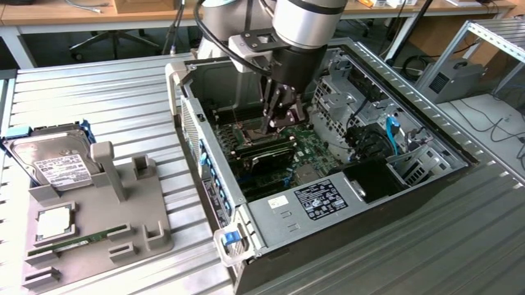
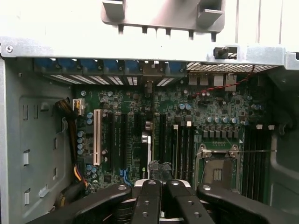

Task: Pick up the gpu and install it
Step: 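Press down on the gpu until it lock into place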

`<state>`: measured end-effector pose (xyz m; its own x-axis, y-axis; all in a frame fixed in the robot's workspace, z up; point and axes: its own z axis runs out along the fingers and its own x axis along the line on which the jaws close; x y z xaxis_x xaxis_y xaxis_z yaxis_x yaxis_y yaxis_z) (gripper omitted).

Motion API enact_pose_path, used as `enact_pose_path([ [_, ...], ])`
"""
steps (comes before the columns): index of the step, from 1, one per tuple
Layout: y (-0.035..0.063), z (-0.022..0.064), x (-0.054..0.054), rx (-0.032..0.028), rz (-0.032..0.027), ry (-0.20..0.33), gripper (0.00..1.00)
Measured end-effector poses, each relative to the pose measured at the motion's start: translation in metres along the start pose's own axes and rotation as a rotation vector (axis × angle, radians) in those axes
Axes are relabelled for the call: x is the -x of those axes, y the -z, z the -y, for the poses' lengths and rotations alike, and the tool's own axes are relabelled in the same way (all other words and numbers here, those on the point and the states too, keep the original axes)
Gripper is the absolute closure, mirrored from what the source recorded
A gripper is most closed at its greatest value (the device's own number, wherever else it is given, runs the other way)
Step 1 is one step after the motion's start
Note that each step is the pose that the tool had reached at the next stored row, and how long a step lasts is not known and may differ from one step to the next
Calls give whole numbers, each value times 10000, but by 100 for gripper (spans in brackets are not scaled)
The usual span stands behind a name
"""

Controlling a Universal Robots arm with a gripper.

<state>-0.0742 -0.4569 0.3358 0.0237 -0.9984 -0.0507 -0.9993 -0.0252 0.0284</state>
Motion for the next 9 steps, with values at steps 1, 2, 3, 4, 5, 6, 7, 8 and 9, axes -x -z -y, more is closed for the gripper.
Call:
enact_pose_path([
  [1, -22, 1, -1, 0, 0, 0, 89],
  [2, -40, 1, -2, 0, 0, 0, 89],
  [3, -68, 2, -3, -1, 1, 0, 89],
  [4, -85, 2, -4, 0, 1, 0, 89],
  [5, -108, 3, -5, 0, 0, 0, 89],
  [6, -126, 4, -6, 0, 0, 0, 89],
  [7, -145, 4, -7, 1, -1, 0, 89],
  [8, -165, 5, -8, 0, 0, 0, 89],
  [9, -185, 5, -9, -1, 1, 0, 89],
])
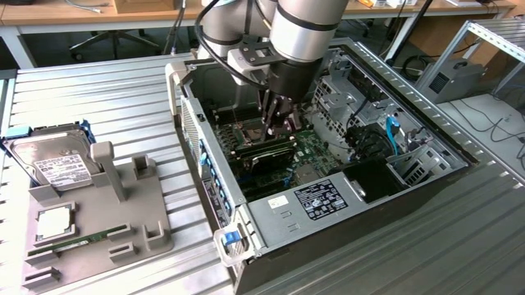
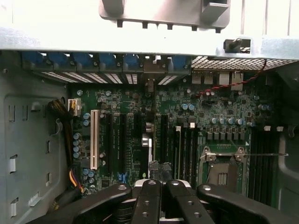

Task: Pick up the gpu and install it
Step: 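Press down on the gpu until it lock into place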

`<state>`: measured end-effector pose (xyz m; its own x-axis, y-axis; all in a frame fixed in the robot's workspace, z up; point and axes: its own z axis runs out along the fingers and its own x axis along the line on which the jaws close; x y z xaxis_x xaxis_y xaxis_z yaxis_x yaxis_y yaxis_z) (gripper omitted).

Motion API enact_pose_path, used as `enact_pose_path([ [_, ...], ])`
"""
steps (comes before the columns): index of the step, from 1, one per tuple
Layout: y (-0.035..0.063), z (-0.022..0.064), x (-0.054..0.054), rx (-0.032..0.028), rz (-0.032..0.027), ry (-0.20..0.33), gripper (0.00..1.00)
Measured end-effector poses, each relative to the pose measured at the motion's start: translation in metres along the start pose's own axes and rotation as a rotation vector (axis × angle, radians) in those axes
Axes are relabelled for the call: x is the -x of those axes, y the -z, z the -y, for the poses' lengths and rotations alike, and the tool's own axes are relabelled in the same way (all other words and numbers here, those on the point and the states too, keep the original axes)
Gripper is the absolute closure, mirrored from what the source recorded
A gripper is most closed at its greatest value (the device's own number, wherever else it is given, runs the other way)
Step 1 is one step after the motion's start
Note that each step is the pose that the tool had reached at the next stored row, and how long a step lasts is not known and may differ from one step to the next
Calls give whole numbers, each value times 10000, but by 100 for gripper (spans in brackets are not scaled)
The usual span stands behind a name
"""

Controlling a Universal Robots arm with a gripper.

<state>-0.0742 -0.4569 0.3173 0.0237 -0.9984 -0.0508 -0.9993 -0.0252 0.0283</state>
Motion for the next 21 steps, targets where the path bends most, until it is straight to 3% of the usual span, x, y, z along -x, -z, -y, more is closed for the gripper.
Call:
enact_pose_path([
  [5, -117, 3, -6, 0, 0, 0, 89],
  [12, -141, 4, 1, 0, -1, -3, 89],
  [21, -289, -5, 9, 0, -7, -10, 89],
])
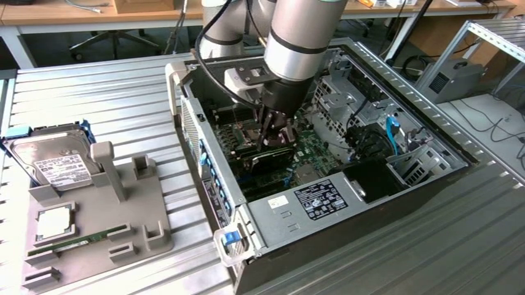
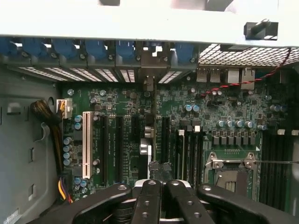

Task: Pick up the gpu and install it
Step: 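Press down on the gpu until it lock into place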

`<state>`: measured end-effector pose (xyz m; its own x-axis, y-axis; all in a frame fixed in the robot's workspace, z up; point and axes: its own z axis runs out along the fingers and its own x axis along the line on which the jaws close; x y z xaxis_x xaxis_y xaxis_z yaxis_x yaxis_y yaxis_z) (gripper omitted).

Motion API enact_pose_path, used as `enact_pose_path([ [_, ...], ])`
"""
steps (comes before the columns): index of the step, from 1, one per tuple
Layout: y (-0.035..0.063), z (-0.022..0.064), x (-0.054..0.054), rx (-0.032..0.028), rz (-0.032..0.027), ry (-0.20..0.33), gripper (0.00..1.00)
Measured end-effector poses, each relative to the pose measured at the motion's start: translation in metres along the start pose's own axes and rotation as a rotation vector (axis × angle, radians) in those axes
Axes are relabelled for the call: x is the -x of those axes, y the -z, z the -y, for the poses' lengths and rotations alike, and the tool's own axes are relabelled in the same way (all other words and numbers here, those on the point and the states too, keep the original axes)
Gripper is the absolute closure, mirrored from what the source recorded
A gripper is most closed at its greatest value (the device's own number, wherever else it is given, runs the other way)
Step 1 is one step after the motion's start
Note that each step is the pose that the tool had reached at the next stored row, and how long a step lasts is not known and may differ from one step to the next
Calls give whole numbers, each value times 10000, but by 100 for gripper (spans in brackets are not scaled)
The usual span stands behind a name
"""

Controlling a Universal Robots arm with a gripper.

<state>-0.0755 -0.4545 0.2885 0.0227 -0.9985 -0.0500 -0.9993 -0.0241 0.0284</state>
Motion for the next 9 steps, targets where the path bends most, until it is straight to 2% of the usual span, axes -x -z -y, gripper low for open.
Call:
enact_pose_path([
  [9, -86, -5, -2, 0, -2, 0, 89],
])
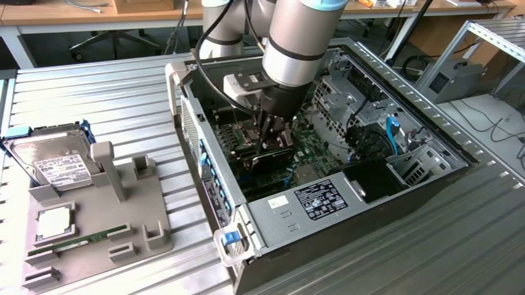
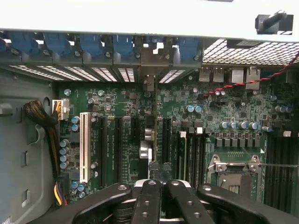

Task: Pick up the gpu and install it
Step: 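Press down on the gpu until it lock into place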

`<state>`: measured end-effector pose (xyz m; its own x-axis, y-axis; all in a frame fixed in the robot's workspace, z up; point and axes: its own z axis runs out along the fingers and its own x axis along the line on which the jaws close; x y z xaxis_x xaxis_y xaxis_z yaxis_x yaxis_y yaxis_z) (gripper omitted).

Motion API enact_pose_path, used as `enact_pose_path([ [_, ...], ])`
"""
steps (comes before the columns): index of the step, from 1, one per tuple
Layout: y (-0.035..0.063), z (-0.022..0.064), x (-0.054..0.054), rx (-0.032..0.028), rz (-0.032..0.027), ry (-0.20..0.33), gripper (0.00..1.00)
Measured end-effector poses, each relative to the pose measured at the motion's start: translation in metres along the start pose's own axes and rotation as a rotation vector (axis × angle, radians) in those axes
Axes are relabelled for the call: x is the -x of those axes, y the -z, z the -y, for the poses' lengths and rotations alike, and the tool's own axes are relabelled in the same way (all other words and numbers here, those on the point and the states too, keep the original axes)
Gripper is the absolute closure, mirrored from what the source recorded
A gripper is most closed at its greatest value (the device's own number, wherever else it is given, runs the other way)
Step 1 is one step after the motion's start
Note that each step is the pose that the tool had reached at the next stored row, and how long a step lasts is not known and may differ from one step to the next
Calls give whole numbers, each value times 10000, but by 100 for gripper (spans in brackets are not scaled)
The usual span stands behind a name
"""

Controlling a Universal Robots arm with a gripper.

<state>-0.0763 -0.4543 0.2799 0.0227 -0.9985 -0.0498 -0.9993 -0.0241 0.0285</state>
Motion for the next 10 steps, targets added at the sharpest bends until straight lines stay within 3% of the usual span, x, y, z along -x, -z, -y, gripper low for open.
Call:
enact_pose_path([
  [10, -59, -4, 25, 0, 0, 0, 89],
])
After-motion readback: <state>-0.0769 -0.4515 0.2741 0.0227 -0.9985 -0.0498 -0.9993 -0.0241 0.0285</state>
